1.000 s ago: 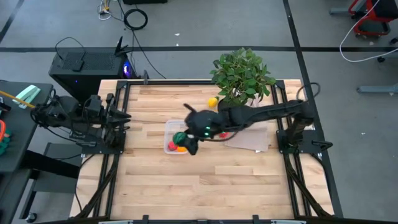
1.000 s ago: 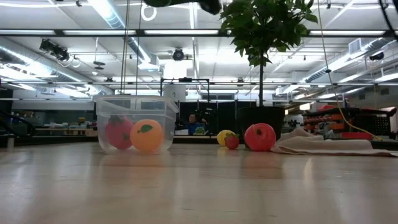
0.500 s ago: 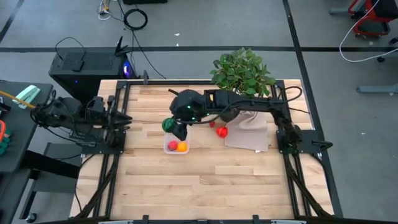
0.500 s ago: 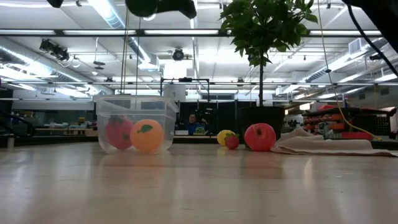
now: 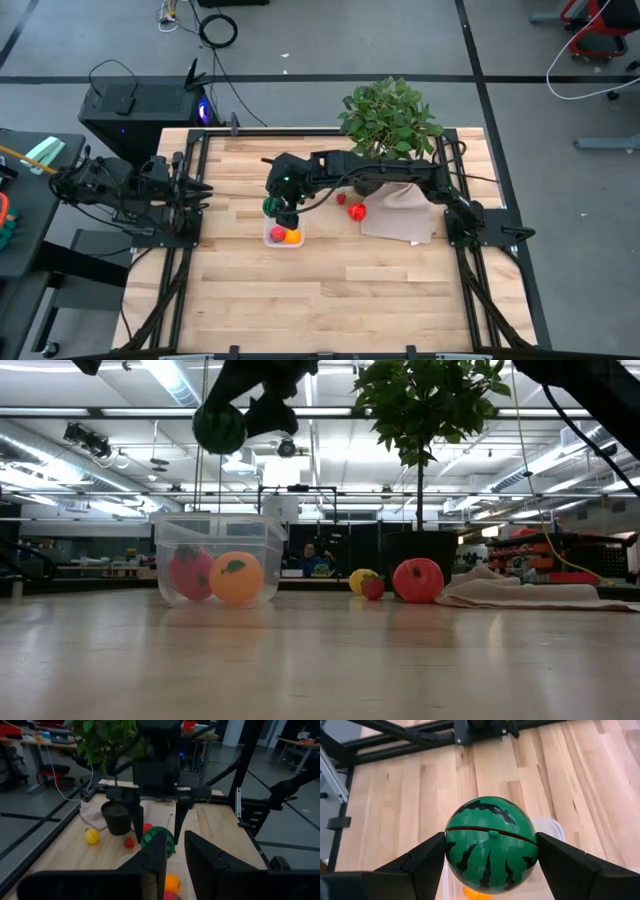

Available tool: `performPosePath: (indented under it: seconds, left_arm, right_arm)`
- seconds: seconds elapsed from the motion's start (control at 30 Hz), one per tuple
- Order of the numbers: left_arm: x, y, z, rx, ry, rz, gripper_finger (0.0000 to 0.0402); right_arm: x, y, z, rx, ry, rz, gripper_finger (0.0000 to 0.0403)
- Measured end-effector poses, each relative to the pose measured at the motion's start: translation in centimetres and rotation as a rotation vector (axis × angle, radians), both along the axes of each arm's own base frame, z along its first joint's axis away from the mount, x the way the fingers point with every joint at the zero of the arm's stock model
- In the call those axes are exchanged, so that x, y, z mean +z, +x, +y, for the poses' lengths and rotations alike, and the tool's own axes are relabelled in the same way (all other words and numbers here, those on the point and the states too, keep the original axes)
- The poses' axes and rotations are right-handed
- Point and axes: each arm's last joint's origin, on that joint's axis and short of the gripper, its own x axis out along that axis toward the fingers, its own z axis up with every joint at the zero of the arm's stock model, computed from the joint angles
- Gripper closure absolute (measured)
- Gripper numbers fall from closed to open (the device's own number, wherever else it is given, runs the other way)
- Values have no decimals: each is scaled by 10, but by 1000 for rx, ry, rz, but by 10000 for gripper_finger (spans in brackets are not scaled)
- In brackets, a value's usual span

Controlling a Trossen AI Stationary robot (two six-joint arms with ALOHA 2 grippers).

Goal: Pick and placing Produce into tupperware
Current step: Put the green watermelon into the transparent bin

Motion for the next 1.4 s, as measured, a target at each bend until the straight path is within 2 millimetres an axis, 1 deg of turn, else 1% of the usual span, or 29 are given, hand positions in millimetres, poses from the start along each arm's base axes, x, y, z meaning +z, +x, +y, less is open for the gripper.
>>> performPosePath:
  seconds: [0.07,0.3,0.43,0.5,0.63,0.8,0.93,1.1,1.27,1.4]
  left_arm:
    - [-2,-2,1,8,10,-10,335]
    - [-32,-21,6,17,-51,-62,350]
    - [-48,-34,10,17,-50,-62,356]
    - [-52,-37,11,19,-50,-65,358]
    - [-51,-37,11,26,-41,-69,357]
    - [-51,-37,11,27,-41,-68,359]
    - [-52,-37,11,27,-41,-67,362]
    - [-52,-37,11,27,-44,-67,358]
    - [-51,-37,11,27,-46,-69,362]
    - [-51,-37,11,28,-49,-70,361]
  right_arm:
    - [-2,1,-3,-6,0,4,111]
    - [1,0,-13,-21,-5,-6,111]
    - [0,-1,-16,-14,-1,-1,111]
    - [-1,-1,-17,-7,-4,1,111]
    - [-4,-1,-19,11,-21,21,111]
    - [-14,-3,-20,51,-40,72,111]
    - [-19,-2,-16,109,-107,84,111]
    - [-32,2,-12,126,-116,131,111]
    - [-55,8,-9,130,-134,202,111]
    - [-66,12,-6,140,-129,226,111]
